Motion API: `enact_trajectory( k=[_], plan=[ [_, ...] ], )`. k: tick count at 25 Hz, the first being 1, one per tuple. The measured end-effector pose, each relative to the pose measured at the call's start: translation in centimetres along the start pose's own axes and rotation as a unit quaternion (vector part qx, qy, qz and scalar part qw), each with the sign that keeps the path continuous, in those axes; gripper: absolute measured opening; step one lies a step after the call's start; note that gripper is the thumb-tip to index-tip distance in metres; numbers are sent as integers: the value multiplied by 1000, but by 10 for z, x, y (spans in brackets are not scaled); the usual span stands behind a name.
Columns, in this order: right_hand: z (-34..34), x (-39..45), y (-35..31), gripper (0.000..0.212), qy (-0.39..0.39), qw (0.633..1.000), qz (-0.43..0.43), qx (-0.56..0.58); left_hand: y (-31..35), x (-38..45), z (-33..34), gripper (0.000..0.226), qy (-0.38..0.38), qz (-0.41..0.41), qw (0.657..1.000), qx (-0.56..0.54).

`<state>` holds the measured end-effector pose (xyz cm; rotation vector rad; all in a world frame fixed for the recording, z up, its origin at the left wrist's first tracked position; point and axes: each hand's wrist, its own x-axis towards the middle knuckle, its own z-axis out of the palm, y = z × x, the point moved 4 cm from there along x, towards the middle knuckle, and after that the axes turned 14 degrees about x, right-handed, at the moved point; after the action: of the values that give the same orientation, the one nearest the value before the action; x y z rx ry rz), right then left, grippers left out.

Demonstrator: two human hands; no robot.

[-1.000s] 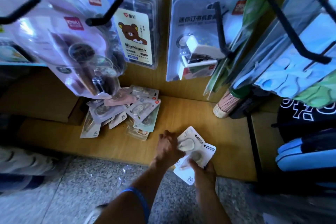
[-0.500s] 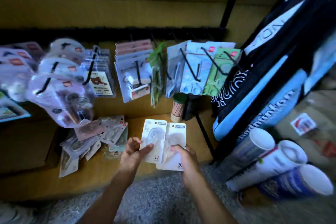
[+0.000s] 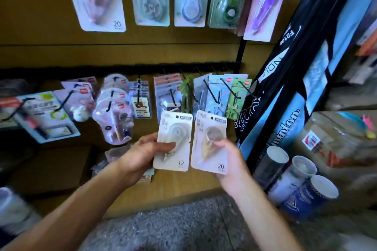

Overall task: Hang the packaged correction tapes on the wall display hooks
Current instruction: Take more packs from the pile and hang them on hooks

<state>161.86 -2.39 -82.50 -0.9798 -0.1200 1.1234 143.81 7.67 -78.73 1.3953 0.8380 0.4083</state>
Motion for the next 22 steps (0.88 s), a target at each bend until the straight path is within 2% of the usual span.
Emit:
enact_trajectory(
  k=[4,5,7,10,14,18,22],
  plan=[
    [39,-19,-31,31,-81,995,-63,-12,39,-33,0,32,35,86,992,-85],
    [48,-24,-38,29,-91,992,-82,-22,45,-36,-2,33,48,100,988,-103],
    [61,-32,-49,26,-110,986,-117,-42,54,-39,-6,34,66,116,983,-129],
    [81,-44,-55,42,-155,977,-127,-68,67,-41,-15,36,82,136,973,-165],
    [101,-49,-55,41,-189,969,-130,-90,78,-43,-27,35,93,158,963,-197],
    [125,-53,-53,43,-216,961,-136,-105,85,-47,-35,30,88,171,966,-172],
    [143,-57,-52,31,-232,956,-137,-117,91,-51,-44,30,126,202,958,-157]
  ],
)
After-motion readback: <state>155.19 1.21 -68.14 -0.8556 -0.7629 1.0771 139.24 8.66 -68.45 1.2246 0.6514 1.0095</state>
